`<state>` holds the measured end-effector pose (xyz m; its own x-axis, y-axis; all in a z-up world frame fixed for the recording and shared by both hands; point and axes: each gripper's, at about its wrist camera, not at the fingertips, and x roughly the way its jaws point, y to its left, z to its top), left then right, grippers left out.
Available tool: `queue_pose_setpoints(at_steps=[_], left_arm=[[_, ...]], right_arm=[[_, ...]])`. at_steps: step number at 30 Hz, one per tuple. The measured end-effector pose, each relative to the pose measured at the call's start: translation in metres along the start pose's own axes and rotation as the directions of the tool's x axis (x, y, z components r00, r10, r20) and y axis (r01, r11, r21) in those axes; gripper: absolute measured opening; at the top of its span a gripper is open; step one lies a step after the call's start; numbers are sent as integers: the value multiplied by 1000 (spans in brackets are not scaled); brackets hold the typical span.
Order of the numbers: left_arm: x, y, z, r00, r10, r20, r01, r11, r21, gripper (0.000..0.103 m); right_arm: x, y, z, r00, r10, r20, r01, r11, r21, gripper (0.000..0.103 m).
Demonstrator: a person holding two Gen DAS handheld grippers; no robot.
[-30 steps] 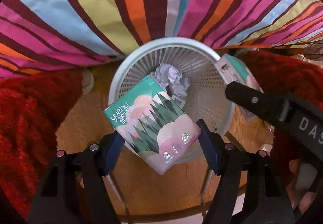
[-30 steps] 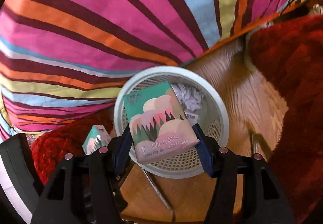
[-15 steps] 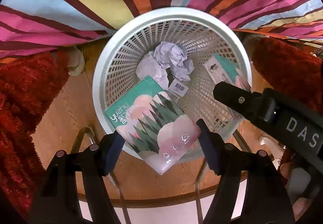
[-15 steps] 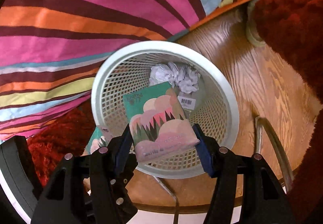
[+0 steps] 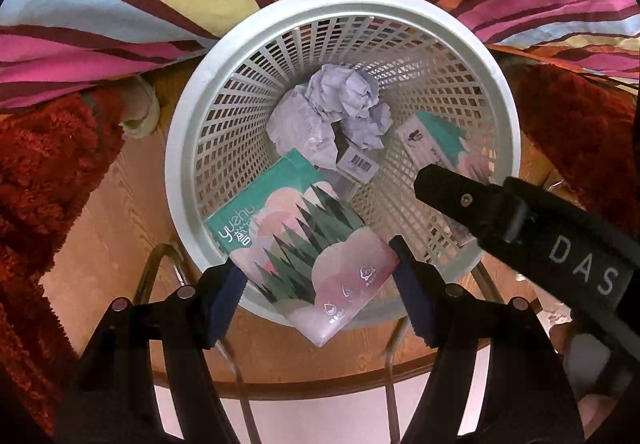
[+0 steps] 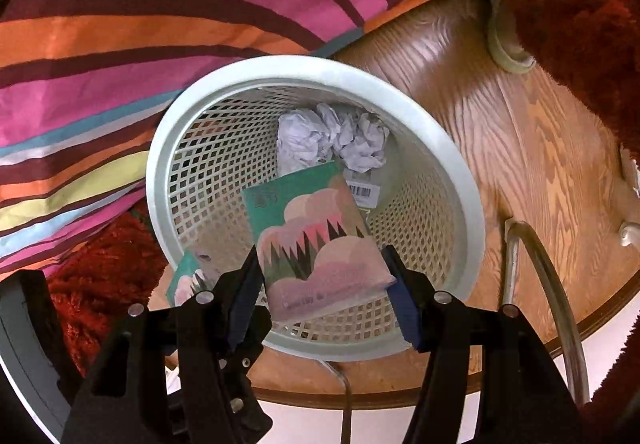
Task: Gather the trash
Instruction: 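Open both tools to drop the tissue packs into the wastebasket, then lift both tools from the wastebasket and reach toward the bed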
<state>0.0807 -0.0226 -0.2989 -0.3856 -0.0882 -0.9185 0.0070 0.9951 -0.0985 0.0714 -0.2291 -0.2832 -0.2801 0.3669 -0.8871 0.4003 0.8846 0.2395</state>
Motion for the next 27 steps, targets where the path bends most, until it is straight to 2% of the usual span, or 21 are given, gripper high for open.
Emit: queue_pose_setpoints(at_steps=[4, 5, 6, 11, 19, 27], left_arm=[[4, 0, 3, 1000, 21, 6, -21, 1000, -13, 72], [5, 0, 3, 999, 36, 3, -36, 999, -19, 77], [8, 1, 4, 999, 40, -1, -40, 999, -24, 81], [10, 4, 3, 999, 39, -7, -39, 999, -37, 86], [2, 5, 0, 1000, 11, 16, -10, 999, -45, 86], [-12, 9, -8, 998, 18, 60, -15, 999, -48, 86]], right_arm=[[2, 1, 2, 1000, 21, 0, -21, 1000, 3, 61], [2, 0, 3, 1000, 24, -4, -24, 1000, 2, 79], [3, 1, 3, 1000, 22, -4, -22, 1000, 2, 92], [4, 0, 2, 1000, 9, 1, -9, 1000, 5, 93], [-2, -4, 1, 1000, 17, 22, -17, 999, 27, 94], [-15, -6, -4, 998, 32, 55, -34, 999, 31, 94]])
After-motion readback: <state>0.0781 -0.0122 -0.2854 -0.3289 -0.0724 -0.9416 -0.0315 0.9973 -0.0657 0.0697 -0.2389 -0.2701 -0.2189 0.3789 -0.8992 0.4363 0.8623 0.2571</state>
